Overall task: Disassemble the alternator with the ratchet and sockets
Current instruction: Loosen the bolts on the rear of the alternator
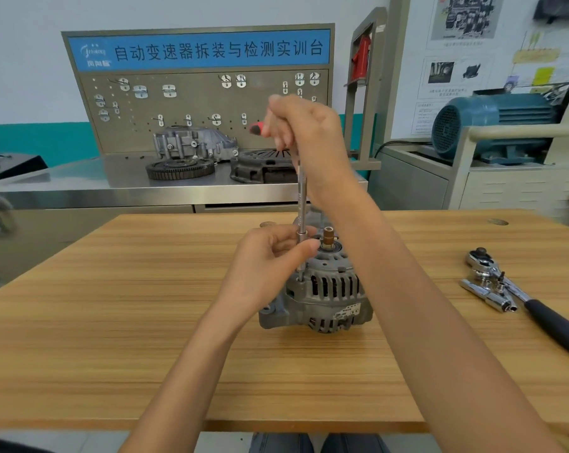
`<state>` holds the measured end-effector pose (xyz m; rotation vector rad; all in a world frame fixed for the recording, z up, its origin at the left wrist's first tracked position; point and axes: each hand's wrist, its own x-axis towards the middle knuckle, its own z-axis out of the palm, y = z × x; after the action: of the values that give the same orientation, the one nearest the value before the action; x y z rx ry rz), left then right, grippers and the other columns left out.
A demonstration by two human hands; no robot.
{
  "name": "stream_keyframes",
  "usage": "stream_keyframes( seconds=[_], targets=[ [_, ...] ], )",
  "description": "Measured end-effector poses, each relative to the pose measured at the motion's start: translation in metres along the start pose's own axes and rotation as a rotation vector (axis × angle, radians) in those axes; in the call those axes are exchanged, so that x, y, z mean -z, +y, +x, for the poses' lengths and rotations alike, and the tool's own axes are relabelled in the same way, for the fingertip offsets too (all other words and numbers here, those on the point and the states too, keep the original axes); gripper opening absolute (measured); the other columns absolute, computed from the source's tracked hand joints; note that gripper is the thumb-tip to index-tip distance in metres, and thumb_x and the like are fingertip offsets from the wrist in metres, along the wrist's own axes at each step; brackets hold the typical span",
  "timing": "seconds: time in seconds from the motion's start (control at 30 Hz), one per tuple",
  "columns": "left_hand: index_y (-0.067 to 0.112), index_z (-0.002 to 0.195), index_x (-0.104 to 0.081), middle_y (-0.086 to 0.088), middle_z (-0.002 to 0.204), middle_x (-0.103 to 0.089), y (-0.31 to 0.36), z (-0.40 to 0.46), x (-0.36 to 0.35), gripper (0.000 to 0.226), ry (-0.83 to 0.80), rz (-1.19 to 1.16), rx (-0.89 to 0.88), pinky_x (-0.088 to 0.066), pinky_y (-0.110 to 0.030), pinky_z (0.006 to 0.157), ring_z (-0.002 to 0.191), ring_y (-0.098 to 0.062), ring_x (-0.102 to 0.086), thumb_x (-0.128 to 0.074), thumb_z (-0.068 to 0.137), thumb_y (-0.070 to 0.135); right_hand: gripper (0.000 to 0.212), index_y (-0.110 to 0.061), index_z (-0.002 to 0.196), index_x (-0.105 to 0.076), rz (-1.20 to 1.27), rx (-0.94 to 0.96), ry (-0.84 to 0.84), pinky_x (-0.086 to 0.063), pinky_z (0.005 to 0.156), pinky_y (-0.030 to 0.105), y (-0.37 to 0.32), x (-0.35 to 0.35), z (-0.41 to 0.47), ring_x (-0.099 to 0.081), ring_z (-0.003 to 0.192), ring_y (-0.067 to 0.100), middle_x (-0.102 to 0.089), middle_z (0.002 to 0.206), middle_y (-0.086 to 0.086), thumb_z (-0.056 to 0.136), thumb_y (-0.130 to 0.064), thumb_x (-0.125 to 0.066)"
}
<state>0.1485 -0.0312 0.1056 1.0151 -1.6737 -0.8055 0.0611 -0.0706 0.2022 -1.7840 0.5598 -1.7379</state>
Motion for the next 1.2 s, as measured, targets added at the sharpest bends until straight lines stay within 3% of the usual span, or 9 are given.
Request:
stream_keyframes(
  seconds=[0.13, 0.3, 0.47, 0.6, 0.67, 0.77, 0.9, 1.07, 1.2],
  targets=[
    [0.023, 0.084, -0.072, -0.025, 0.085, -0.071, -0.001, 0.002, 0.001, 0.009, 0.016, -0.050, 0.023, -0.054, -0.041, 0.092, 0.092, -0.036, -0.068, -0.069, 0.085, 0.015, 0.048, -0.007, 0.047, -0.041, -0.071, 0.037, 0.141, -0.042, 0.068, 0.010, 0.002, -0.007, -0.003, -0.041, 0.058, 0.014, -0.038, 0.049, 0.006, 0.094, -0.005, -0.048],
    [0.006, 0.086, -0.073, -0.004, 0.055, -0.059, -0.006, 0.005, -0.003, 0.016, 0.086, -0.015, 0.038, -0.050, -0.026, 0.065, 0.059, -0.009, -0.053, -0.067, 0.078, 0.019, 0.035, -0.018, 0.060, -0.039, -1.167, 0.295, 0.448, -0.029, 0.076, 0.030, 0.005, -0.014, -0.012, -0.038, 0.065, 0.016, -0.040, 0.058, -0.006, 0.094, -0.025, -0.047],
    [0.021, 0.085, -0.070, -0.020, 0.082, -0.070, 0.001, 0.001, -0.001, 0.002, 0.048, -0.009, 0.031, -0.055, -0.035, 0.079, 0.080, -0.026, -0.068, -0.071, 0.084, 0.021, 0.050, -0.013, 0.045, -0.033, -0.443, 0.139, 0.203, -0.038, 0.066, 0.032, 0.003, -0.004, -0.003, -0.032, 0.052, 0.013, -0.028, 0.046, -0.001, 0.092, -0.012, -0.052],
    [0.025, 0.084, -0.070, -0.024, 0.088, -0.070, 0.003, 0.000, -0.001, 0.008, 0.018, -0.010, 0.019, -0.054, -0.044, 0.090, 0.096, -0.033, -0.067, -0.068, 0.087, 0.018, 0.058, -0.015, 0.037, -0.039, 0.266, -0.132, -0.061, -0.042, 0.096, 0.040, -0.004, 0.000, 0.002, -0.049, 0.056, 0.013, -0.039, 0.041, -0.002, 0.095, -0.006, -0.042],
    [0.024, 0.079, -0.071, -0.021, 0.084, -0.072, 0.003, 0.000, 0.000, 0.011, 0.042, -0.022, 0.027, -0.053, -0.050, 0.089, 0.094, -0.037, -0.066, -0.069, 0.086, 0.016, 0.059, -0.014, 0.037, -0.039, 0.304, -0.131, -0.041, -0.042, 0.098, 0.040, -0.003, -0.003, 0.001, -0.049, 0.056, 0.014, -0.040, 0.040, -0.003, 0.095, -0.005, -0.041],
    [0.017, 0.078, -0.074, -0.010, 0.075, -0.074, 0.000, 0.000, -0.001, 0.006, 0.083, -0.009, 0.033, -0.055, -0.049, 0.084, 0.086, -0.031, -0.069, -0.072, 0.083, 0.017, 0.051, -0.006, 0.044, -0.040, -0.174, 0.074, 0.185, -0.041, 0.070, 0.017, 0.003, -0.009, -0.006, -0.038, 0.052, 0.013, -0.035, 0.044, 0.000, 0.095, -0.008, -0.047],
    [0.004, 0.080, -0.072, -0.023, 0.076, -0.069, -0.004, 0.002, -0.002, 0.013, 0.124, 0.025, 0.018, -0.055, -0.053, 0.080, 0.071, -0.031, -0.065, -0.071, 0.083, 0.016, 0.038, -0.018, 0.056, -0.040, -1.091, 0.278, 0.414, -0.029, 0.074, 0.029, 0.002, -0.015, -0.012, -0.037, 0.059, 0.014, -0.036, 0.052, -0.008, 0.093, -0.024, -0.047],
    [0.023, 0.093, -0.072, -0.021, 0.087, -0.070, 0.001, 0.000, 0.000, 0.007, 0.024, -0.019, 0.034, -0.056, -0.037, 0.084, 0.085, -0.017, -0.070, -0.069, 0.087, 0.021, 0.050, -0.016, 0.046, -0.032, -0.381, 0.137, 0.123, -0.036, 0.061, 0.020, -0.002, -0.007, -0.002, -0.028, 0.048, 0.010, -0.026, 0.044, -0.005, 0.091, -0.007, -0.051],
    [0.026, 0.085, -0.069, -0.018, 0.087, -0.073, 0.003, 0.001, -0.001, 0.011, 0.027, -0.022, 0.020, -0.054, -0.045, 0.090, 0.095, -0.029, -0.069, -0.068, 0.087, 0.016, 0.055, -0.013, 0.041, -0.038, 0.234, -0.158, -0.042, -0.044, 0.087, 0.025, -0.006, -0.003, 0.001, -0.047, 0.053, 0.013, -0.039, 0.042, -0.002, 0.095, -0.004, -0.041]
  ],
)
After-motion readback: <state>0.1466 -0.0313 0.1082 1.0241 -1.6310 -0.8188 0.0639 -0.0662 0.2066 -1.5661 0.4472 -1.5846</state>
